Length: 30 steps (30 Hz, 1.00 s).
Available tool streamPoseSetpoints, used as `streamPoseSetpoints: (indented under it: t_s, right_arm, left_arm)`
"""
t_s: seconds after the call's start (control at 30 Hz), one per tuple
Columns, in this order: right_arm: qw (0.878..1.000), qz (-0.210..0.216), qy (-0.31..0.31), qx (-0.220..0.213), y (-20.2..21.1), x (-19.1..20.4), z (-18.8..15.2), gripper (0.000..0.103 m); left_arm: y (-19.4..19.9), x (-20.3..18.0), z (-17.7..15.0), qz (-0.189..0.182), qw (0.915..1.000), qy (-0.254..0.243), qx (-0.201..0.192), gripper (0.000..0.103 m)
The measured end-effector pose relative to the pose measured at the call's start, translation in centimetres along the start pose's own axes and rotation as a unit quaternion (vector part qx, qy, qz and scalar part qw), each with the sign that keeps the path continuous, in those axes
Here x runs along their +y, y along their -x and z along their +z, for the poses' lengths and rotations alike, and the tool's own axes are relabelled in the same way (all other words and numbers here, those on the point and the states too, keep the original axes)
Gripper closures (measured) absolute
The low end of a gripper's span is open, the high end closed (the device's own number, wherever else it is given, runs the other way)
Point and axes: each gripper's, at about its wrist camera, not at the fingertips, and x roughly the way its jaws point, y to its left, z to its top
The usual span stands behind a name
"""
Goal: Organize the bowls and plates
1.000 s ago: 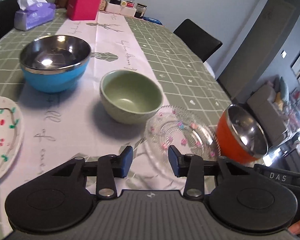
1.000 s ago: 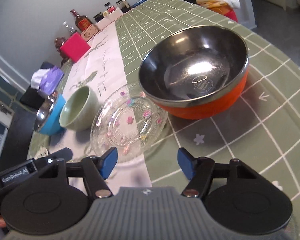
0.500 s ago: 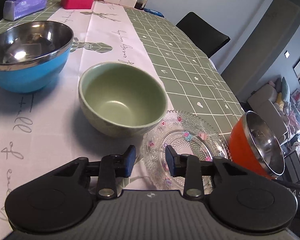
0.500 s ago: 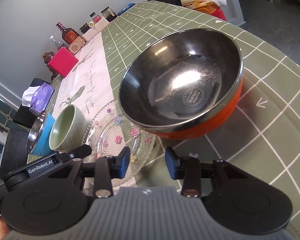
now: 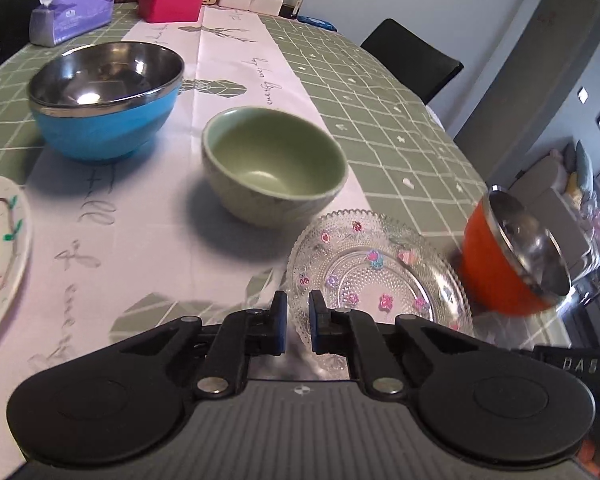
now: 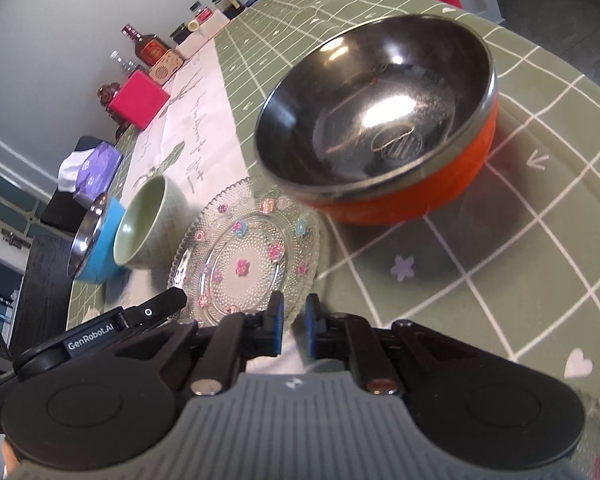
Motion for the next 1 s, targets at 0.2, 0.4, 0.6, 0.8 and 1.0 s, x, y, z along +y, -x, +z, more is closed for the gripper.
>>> streamPoseSetpoints:
  t_s: [0.2, 0.4, 0.6, 0.8, 1.0]
  right_arm:
    - [0.999, -0.017, 0.037, -0.001, 0.1, 1.2, -0.2, 0.089]
    - [0.998, -0.022, 0.06, -0.009, 0.2, 1.3, 1.3, 0.07]
    - [0.999, -0.02, 0.045, -0.002, -0.5, 0.7, 2.1, 0.082]
    - [0.999, -0.012, 0.034, 0.008, -0.8, 0.2, 2.2, 0.082]
    - [0.999, -0.002, 0.033, 0.022, -1.0, -0.1, 2.5, 0.087]
  left_arm:
    - [0.9, -0.1, 0.2, 0.004, 0.999, -0.038, 0.025, 0.074]
    - [-1.1, 0.4, 2.6, -0.021, 0.9935, -0.075, 0.083, 0.064]
    - [-2.5, -0.6, 4.2, -0.032, 0.9768, -0.169, 0.128, 0.065]
    - [-3.8, -1.0, 5.7, -0.053, 0.9695, -0.154, 0.183, 0.047]
    - [-4.5, -1.6, 6.4, -0.035, 0.9641, -0.169, 0.202, 0.068]
